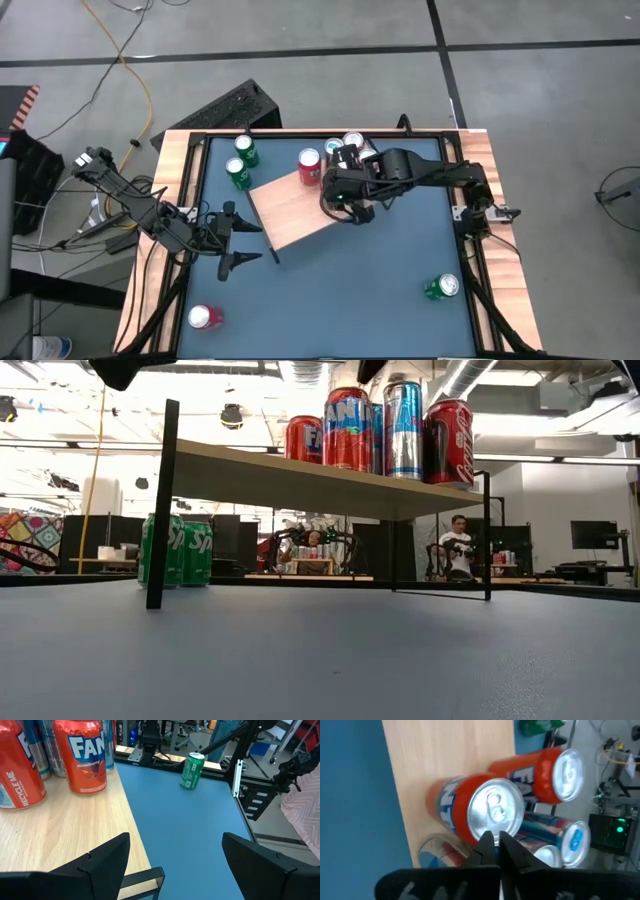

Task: Place canned beverage on shelf
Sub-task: Put the right red soda can on the shelf aligned with the other red soda can

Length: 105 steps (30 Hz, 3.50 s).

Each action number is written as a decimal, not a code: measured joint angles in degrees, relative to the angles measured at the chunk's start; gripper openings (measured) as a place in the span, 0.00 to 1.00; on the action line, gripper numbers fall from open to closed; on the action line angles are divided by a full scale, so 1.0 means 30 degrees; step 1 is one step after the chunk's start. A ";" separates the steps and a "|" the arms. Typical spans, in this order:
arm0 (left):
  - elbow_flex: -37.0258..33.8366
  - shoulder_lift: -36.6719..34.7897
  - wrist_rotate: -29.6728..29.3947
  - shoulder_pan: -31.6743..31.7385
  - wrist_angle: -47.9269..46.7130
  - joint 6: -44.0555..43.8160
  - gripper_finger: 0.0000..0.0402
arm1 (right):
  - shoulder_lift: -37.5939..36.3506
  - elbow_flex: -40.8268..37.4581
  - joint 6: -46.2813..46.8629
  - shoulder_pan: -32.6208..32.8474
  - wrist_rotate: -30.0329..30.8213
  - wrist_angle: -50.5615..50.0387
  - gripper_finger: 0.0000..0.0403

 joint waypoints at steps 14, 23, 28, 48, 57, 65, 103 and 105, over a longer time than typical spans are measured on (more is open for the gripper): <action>0.0000 0.0007 -0.0438 0.0022 -0.0308 -0.0193 0.75 | -0.0002 -0.1428 -0.0939 -0.0606 0.0072 0.1267 0.00; 0.0000 0.0007 -0.1442 0.0015 -0.0293 0.0001 0.75 | 0.0022 -0.1442 -0.1283 -0.0660 0.0577 0.1837 0.00; 0.0000 0.0007 -0.1439 0.0015 -0.0286 0.0001 0.75 | -0.0327 -0.0637 -0.1037 0.0804 0.1610 0.1887 0.00; 0.0000 0.0007 -0.1421 0.0015 -0.0286 -0.0371 0.75 | -0.0291 -0.4576 0.2916 0.2002 -0.0874 0.0734 0.00; 0.0000 0.0007 -0.1414 0.0015 -0.0306 -0.0364 0.75 | -0.0306 -0.5654 0.1570 0.0963 -0.0873 0.2737 0.00; 0.0000 0.0007 -0.1414 0.0015 -0.0314 -0.0356 0.75 | -0.0299 -0.5654 0.0484 0.0178 -0.0982 0.4025 0.00; 0.0000 0.0007 -0.1995 0.0015 -0.0649 -0.0342 0.75 | -0.0641 -0.5624 -0.0167 -0.0136 0.1005 0.4233 0.00; 0.0000 0.0007 -0.2004 0.0015 -0.0650 -0.0342 0.75 | -0.0641 -0.5624 -0.0175 0.0001 0.1005 0.4495 0.00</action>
